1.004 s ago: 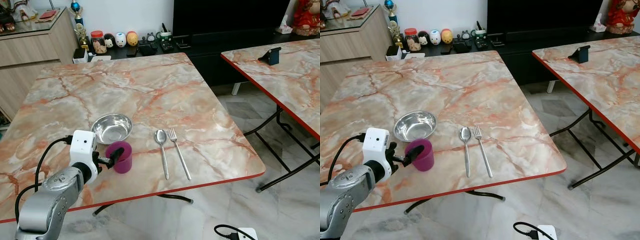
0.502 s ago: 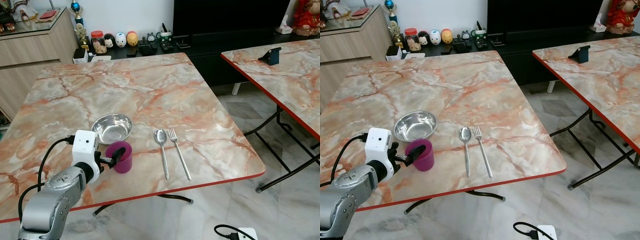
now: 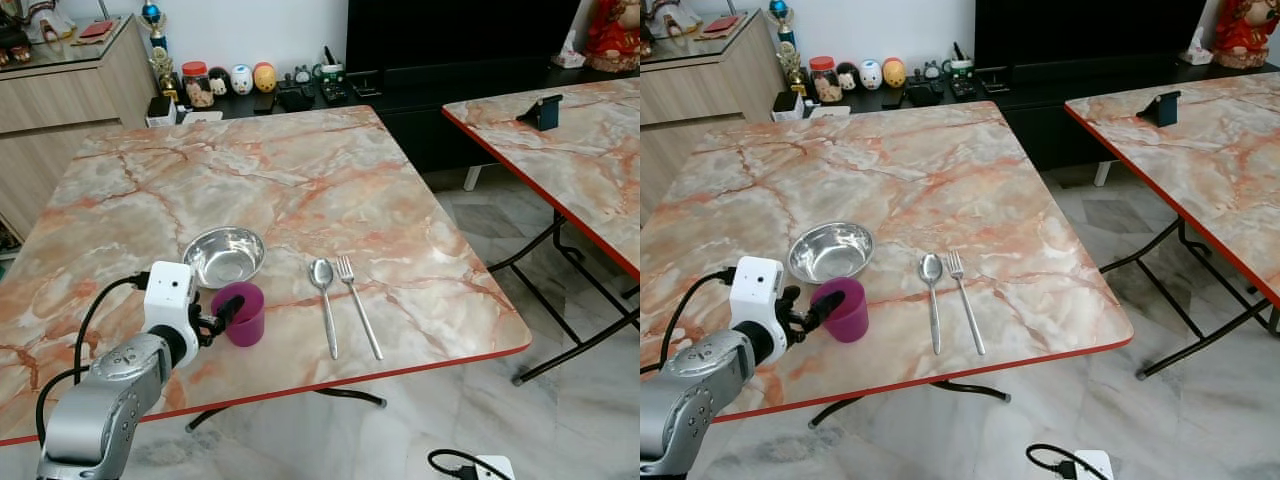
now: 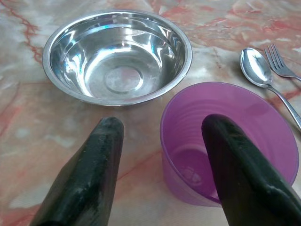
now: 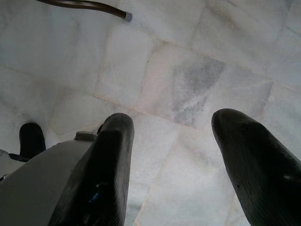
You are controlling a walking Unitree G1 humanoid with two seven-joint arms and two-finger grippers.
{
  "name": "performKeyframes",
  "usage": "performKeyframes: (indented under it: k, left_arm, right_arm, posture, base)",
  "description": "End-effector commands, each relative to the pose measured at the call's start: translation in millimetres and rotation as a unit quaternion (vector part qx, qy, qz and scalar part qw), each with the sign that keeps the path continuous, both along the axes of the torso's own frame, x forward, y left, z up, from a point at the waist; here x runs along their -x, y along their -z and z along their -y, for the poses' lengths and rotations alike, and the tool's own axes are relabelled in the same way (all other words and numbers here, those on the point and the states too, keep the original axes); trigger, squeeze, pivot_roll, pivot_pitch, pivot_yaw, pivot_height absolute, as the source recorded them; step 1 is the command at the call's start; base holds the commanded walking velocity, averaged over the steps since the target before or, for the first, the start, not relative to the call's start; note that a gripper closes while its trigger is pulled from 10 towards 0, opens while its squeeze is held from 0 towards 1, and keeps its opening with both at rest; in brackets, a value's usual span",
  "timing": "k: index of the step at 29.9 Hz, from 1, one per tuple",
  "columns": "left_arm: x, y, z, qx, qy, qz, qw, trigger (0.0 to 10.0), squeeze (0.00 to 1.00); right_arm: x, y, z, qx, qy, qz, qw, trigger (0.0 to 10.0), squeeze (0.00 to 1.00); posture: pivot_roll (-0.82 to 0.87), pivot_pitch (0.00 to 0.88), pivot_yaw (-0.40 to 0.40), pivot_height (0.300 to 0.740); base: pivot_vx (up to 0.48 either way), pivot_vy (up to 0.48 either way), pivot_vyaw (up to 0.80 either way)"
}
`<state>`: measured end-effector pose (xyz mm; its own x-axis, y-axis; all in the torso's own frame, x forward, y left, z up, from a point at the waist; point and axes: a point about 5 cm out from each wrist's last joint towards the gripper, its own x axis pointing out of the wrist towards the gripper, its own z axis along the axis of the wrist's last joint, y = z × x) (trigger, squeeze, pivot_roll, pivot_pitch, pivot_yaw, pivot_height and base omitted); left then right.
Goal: Setting the table
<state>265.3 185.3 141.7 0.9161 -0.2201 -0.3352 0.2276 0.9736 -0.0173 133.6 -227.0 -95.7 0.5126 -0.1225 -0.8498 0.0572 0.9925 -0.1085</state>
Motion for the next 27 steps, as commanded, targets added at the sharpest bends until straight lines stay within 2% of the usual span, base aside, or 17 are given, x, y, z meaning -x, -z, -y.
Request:
performKeyframes:
  k: [1,27]
  left_arm:
    - [-1.7,-1.5,1.4,-0.007,0.008,0.004,1.0,0.0,0.0]
    - [-1.6,-2.4,4.0,-0.014,0.025,0.008,1.0,0.0,0.0]
  right_arm:
    - [-0.7,-0.2,0.1,0.0,-0.004,0.0,1.0,10.0,0.0]
    - [0.7,0.0,0.9,0.001,-0.005,-0.002,1.0,10.0,0.0]
  posture:
    - [0.02,0.0,0.022,0.74]
    - [0.02,0.0,0.019,0.74]
  base:
    - [0.0,0.0,0.0]
    - [0.0,0.0,0.0]
